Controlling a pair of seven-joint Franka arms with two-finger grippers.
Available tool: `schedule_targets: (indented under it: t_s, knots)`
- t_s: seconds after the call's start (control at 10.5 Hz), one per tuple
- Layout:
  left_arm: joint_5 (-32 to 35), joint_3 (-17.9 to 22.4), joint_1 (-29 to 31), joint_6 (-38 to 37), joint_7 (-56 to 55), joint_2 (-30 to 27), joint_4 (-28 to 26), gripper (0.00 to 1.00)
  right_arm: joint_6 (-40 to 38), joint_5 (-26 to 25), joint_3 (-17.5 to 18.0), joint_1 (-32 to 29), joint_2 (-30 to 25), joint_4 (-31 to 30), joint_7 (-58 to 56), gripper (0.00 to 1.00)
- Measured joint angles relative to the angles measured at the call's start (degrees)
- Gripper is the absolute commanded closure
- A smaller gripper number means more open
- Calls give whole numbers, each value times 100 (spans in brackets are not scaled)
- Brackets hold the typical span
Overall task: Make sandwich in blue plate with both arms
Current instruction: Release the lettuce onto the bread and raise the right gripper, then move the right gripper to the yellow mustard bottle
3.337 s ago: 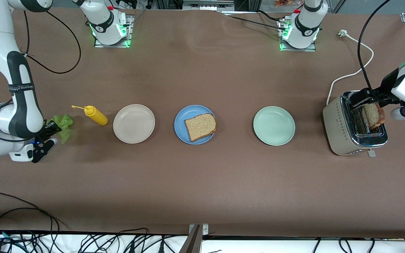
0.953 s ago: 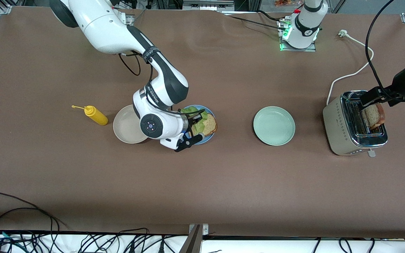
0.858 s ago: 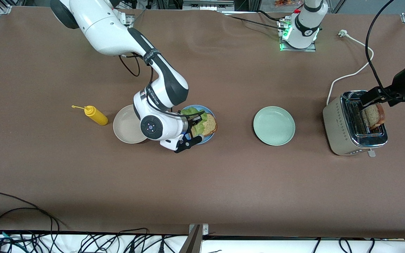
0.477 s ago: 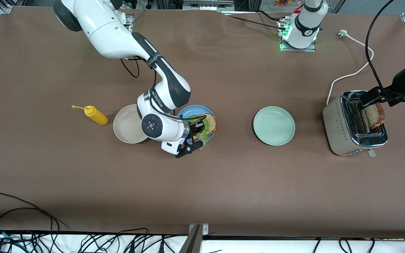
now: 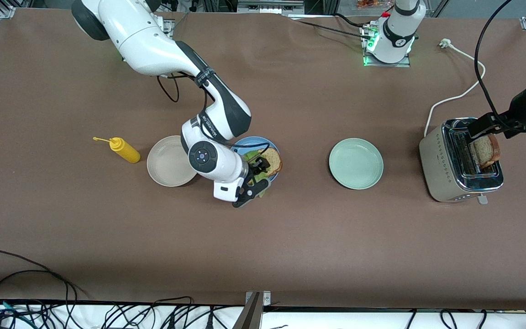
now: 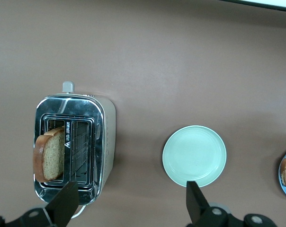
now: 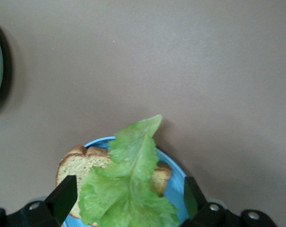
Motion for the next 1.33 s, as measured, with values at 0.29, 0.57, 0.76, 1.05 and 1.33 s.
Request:
schedule_targets:
  t_s: [0.29,0.57,0.76,1.05,1.33]
  knots:
    - [0,-1,0,0,0,0,0,0,-552,-316,-203,-201,-214,41,-102,0]
    - [0,-13,-3,0,0,0,2,0,-1738,-580,-340,-401,-670,65,-133,0]
    - [0,-10,-2,0,0,0,3,0,-2456,-889,-451,-400,-1025,72,-133,0]
    - [0,-8,-1,0,0,1,4,0,-3044,-958,-893,-448,-1773,-480,-563,0]
    - [0,-14,-2,0,0,-2,7,0,-2703,-962,-1018,-990,-2891,-2104,-1818,0]
